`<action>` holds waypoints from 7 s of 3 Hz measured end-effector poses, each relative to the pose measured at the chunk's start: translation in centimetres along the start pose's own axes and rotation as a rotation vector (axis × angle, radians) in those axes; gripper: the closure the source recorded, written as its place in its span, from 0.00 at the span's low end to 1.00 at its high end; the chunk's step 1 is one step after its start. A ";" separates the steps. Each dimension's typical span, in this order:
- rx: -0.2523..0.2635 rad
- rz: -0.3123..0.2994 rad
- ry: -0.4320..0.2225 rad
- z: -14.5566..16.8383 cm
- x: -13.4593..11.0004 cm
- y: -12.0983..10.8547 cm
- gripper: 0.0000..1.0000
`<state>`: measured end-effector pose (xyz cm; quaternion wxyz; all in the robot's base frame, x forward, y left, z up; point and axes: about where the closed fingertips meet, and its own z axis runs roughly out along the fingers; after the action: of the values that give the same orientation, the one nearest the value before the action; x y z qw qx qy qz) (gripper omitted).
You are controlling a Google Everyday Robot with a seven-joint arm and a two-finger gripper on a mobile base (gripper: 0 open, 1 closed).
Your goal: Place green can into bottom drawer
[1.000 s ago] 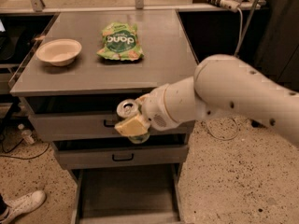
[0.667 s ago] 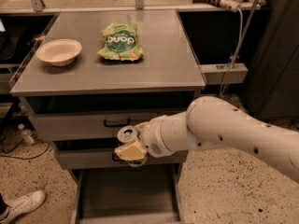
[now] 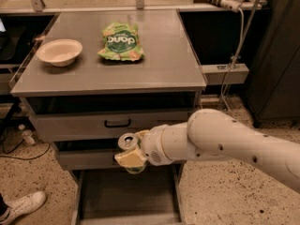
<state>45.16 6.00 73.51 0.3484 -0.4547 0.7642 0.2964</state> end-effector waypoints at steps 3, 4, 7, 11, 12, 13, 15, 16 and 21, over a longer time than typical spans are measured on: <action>-0.015 0.173 -0.093 11.3 11.4 0.4 1.00; -0.015 0.173 -0.093 11.4 11.4 0.4 1.00; 0.155 0.298 -0.194 19.2 20.3 -4.3 1.00; 0.244 0.459 -0.267 27.2 29.8 -6.6 1.00; 0.244 0.459 -0.267 27.2 29.8 -6.7 1.00; 0.282 0.492 -0.280 29.1 31.9 -7.1 1.00; 0.443 0.533 -0.327 32.9 36.3 -10.0 1.00; 0.473 0.533 -0.331 34.3 37.6 -11.5 1.00; 0.493 0.520 -0.355 38.4 40.2 -15.6 1.00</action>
Offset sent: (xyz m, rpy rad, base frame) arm -0.0039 0.0461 -0.2313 0.1695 0.0960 -0.1522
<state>55.44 9.49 16.81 0.4873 -0.0906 0.8298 0.2562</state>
